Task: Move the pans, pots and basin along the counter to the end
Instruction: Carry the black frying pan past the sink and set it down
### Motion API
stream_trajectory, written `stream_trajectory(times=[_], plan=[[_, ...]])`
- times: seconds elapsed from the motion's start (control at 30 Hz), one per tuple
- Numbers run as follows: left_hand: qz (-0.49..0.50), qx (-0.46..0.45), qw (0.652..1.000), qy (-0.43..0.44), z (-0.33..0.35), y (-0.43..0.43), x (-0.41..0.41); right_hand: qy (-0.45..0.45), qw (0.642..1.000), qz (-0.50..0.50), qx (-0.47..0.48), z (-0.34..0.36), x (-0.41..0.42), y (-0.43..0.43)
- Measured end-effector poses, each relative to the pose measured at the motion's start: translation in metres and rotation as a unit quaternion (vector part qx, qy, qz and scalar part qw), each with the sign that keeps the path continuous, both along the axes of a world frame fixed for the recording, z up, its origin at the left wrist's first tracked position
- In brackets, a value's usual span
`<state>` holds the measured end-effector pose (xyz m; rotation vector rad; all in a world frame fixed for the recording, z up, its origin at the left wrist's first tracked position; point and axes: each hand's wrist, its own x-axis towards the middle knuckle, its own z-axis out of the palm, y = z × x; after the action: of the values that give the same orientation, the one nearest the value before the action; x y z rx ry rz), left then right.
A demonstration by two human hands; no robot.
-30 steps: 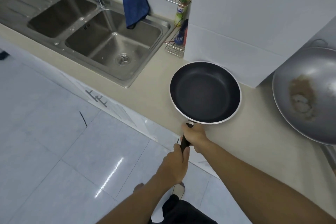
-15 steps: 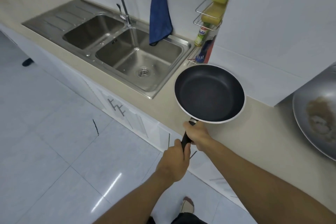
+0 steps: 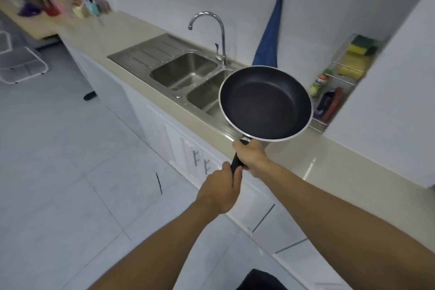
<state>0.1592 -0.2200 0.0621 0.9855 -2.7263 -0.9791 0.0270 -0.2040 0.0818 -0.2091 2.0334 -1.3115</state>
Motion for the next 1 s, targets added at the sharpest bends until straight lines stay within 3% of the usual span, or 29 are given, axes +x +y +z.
stream_trajectory(times=[0.43,1.0], plan=[[0.1,-0.021,0.995,-0.001,0.027,-0.157,0.013,0.043,0.994,0.103,-0.02,0.02,0.009,-0.184],[0.217,0.024,0.976,0.004,0.025,-0.346,-0.002,0.077,0.968,0.238,0.003,0.007,0.0,-0.409]])
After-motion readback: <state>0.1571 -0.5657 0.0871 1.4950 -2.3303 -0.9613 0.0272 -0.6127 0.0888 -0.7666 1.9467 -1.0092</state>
